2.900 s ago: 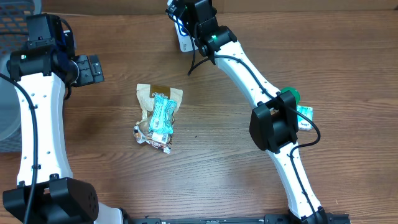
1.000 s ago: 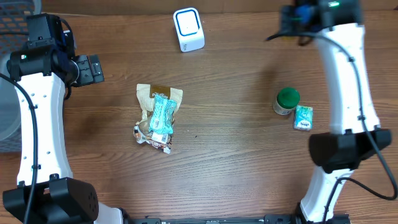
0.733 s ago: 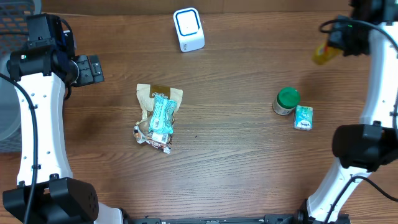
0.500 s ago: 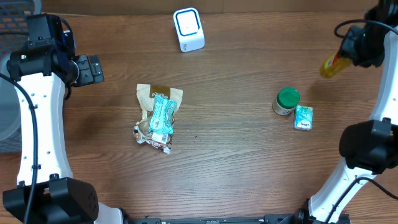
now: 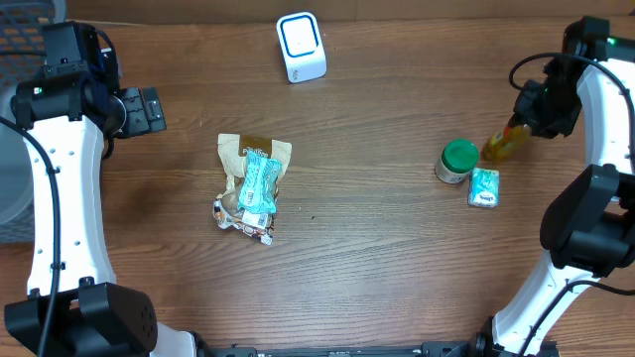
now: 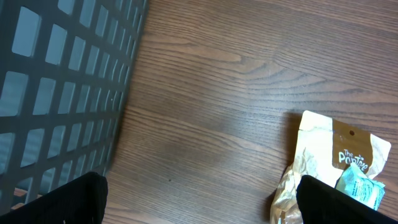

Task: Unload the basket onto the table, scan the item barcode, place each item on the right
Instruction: 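Move the yellow bottle right and lower it beside the jar, then open the right gripper and release the yellow bottle upright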

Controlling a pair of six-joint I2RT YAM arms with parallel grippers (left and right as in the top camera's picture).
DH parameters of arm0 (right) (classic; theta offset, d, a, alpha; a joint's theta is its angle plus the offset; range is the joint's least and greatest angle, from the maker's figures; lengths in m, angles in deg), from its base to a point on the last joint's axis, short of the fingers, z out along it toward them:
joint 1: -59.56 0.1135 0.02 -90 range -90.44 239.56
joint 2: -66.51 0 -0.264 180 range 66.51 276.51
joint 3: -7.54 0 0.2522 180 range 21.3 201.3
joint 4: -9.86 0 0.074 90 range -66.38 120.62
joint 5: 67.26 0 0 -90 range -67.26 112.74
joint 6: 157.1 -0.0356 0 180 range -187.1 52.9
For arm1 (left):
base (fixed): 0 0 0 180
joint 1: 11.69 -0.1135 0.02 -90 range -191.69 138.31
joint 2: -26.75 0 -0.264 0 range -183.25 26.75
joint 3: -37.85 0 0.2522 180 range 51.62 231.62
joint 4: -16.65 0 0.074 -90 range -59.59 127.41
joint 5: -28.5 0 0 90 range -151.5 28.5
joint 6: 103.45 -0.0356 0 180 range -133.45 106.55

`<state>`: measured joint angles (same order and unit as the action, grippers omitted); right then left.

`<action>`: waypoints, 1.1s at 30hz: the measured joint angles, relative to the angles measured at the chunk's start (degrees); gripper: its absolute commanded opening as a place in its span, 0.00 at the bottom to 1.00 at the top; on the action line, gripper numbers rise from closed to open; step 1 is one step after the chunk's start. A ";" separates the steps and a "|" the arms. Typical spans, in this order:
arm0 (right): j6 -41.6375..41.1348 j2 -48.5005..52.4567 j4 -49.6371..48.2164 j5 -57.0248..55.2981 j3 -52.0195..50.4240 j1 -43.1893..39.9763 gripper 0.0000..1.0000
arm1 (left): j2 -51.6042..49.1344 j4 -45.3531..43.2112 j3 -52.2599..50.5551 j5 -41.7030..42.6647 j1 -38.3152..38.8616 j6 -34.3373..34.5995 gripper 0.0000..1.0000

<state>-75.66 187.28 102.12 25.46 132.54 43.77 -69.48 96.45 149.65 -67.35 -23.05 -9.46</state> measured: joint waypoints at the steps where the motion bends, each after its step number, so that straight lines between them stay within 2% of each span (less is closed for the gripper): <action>1: -0.04 0.00 0.04 0.00 -0.31 0.00 0.23 | 0.00 0.00 0.00 -0.02 0.00 0.00 1.00; 4: -0.04 0.00 0.00 0.02 -0.70 0.04 0.29 | 0.00 0.00 0.00 -0.02 0.00 0.00 0.99; 6: -0.17 0.00 -0.02 0.02 -0.70 0.02 0.38 | 0.00 0.00 0.00 -0.02 0.00 0.00 0.99; 15: -0.20 0.00 -1.07 -1.11 -0.70 0.63 0.39 | 0.00 0.00 0.00 -0.02 0.00 0.00 1.00; 26: -0.22 0.00 -2.54 -5.09 -0.70 7.13 0.38 | 0.00 0.00 0.00 -0.02 0.00 0.00 1.00; 33: -0.20 0.00 -2.49 -6.14 -0.70 6.99 0.39 | 0.00 0.00 0.00 -0.02 0.00 0.00 1.00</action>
<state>-75.85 187.28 99.62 19.32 131.84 50.76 -69.48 96.45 149.65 -67.37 -23.05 -9.46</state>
